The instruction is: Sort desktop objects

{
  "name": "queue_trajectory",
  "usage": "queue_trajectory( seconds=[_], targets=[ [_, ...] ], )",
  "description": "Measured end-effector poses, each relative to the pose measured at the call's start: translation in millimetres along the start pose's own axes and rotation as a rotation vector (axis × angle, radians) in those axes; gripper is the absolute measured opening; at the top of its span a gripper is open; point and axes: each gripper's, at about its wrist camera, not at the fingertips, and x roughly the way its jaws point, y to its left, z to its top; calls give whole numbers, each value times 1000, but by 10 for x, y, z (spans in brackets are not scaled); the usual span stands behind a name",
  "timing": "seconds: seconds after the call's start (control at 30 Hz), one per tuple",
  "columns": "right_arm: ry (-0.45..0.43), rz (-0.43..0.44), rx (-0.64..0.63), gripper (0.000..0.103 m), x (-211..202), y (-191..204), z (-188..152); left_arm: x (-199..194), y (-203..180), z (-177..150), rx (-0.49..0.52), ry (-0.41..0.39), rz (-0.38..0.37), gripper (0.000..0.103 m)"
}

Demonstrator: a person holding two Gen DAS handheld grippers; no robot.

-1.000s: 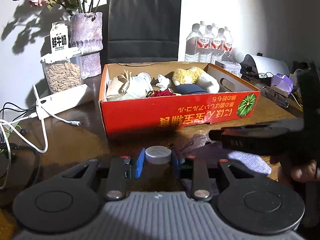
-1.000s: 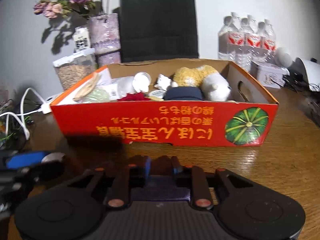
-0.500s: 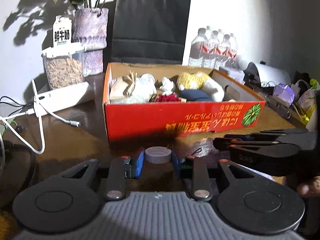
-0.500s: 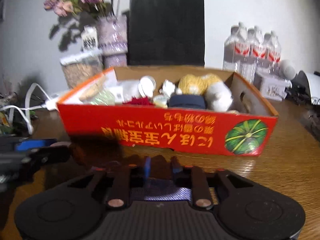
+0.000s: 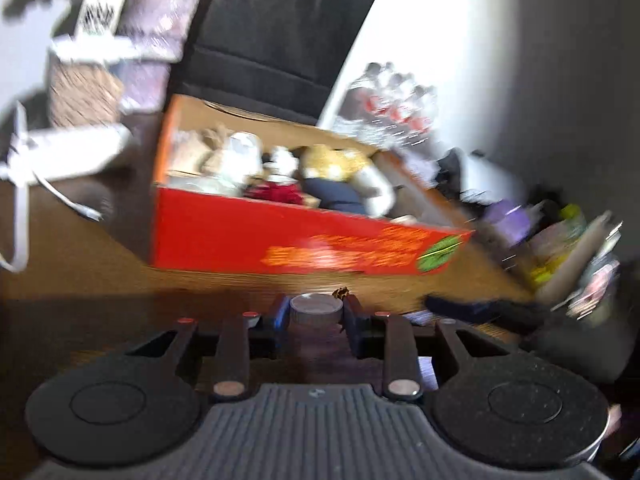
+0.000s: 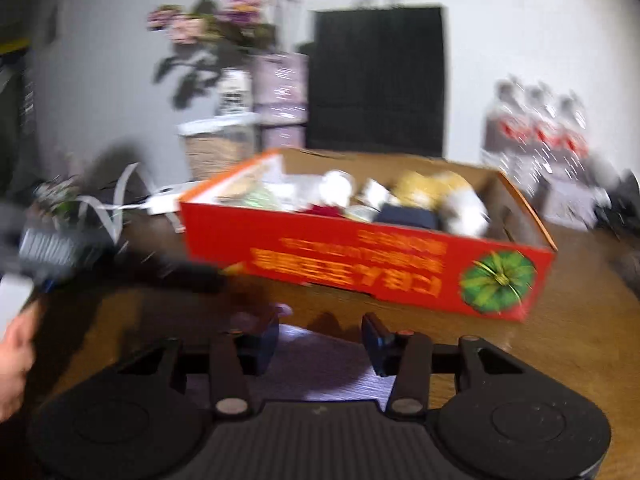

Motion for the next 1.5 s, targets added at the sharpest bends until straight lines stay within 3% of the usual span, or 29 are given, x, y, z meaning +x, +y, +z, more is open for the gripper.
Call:
queue_trajectory(
  seconds=[0.13,0.27,0.33,0.47,0.57,0.67,0.8,0.83,0.9,0.97,1.03,1.07,1.27,1.37,1.5],
  targets=[
    [-42,-29,-111,39,-107,127,-48,27,-186,86,38,-1,-71,29],
    [-92,-66,-193,35,-275,132,-116,95,-427,40,121,69,-113,29],
    [-86,-46,-236,12,-344,134,-173,104,-540,-4,156,84,-129,29],
    [-66,-19,-223,11,-527,60,-290,89,-680,-107,202,127,-141,29],
    [-22,-87,-108,11,-628,-129,-369,68,-762,-240,207,143,-117,20],
    [39,-93,-3,11,-746,-338,-494,16,-821,-414,202,143,-86,20],
    [88,-54,-48,11,-988,-339,-691,-123,-979,-707,230,149,-69,21],
    [106,-40,-65,11,-1043,-328,-739,-129,-1016,-762,230,158,-80,23],
    [126,-41,-85,12,-1135,-296,-810,-114,-1075,-857,228,165,-92,39],
    [125,-72,-85,22,-1193,-314,-865,-82,-1159,-904,263,162,-77,41],
    [125,-114,-71,44,-1222,-349,-909,-33,-1234,-895,304,145,-59,45],
    [120,-140,-60,47,-1237,-377,-928,7,-1269,-876,313,135,-57,51],
    [106,-206,9,48,-1287,-573,-981,360,-1572,-871,414,139,-88,64],
    [103,-222,42,48,-1327,-704,-1019,516,-1678,-946,447,158,-50,62],
    [98,-196,50,47,-1324,-746,-1042,501,-1609,-1008,401,137,-14,57]
  ],
)
